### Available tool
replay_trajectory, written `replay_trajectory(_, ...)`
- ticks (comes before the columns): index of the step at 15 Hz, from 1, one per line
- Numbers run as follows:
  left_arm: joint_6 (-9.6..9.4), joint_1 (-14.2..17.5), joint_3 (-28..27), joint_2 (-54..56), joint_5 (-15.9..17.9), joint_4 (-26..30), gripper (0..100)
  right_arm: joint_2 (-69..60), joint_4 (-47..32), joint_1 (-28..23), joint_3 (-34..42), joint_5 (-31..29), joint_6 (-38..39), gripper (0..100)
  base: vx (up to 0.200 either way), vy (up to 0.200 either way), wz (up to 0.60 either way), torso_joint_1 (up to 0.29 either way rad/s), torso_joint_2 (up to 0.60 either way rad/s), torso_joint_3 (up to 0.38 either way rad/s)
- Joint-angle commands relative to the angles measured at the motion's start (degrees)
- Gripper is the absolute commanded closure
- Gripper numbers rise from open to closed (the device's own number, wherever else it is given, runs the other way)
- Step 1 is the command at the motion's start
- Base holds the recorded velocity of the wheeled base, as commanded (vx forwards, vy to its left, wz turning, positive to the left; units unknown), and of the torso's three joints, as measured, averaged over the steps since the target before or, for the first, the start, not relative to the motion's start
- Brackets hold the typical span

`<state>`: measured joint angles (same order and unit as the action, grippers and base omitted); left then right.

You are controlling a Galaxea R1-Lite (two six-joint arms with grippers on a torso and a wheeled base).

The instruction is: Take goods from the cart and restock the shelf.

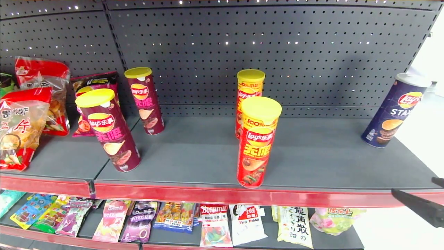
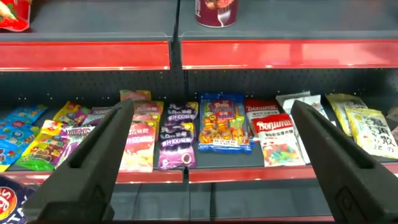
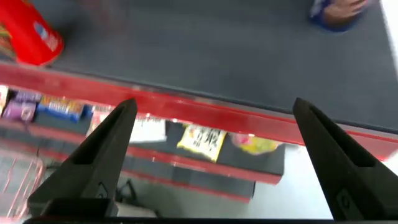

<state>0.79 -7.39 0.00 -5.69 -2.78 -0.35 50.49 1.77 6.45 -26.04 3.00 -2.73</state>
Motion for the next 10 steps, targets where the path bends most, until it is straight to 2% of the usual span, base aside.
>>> replay_trajectory(1, 0.00, -0.08, 0.00, -0.20, -0.03, 0.00, 0, 13.84, 0.34, 4.63, -2.88, -0.45, 0.01, 0, 0.000, 0.000, 0.00, 0.000, 0.00, 0.000)
replay_trajectory(7, 0.00, 0.00, 0.00, -0.20, -0.03, 0.00, 0, 29.93, 1.48, 9.72, -12.11, -2.91, 0.53, 0, 0.000, 0.000, 0.00, 0.000, 0.00, 0.000)
replay_trajectory(10, 0.00, 0.00, 0.00, -0.20, -0.03, 0.00, 0, 36.61, 7.72, 11.39, -15.53, -3.09, 1.85, 0, 0.000, 0.000, 0.00, 0.000, 0.00, 0.000)
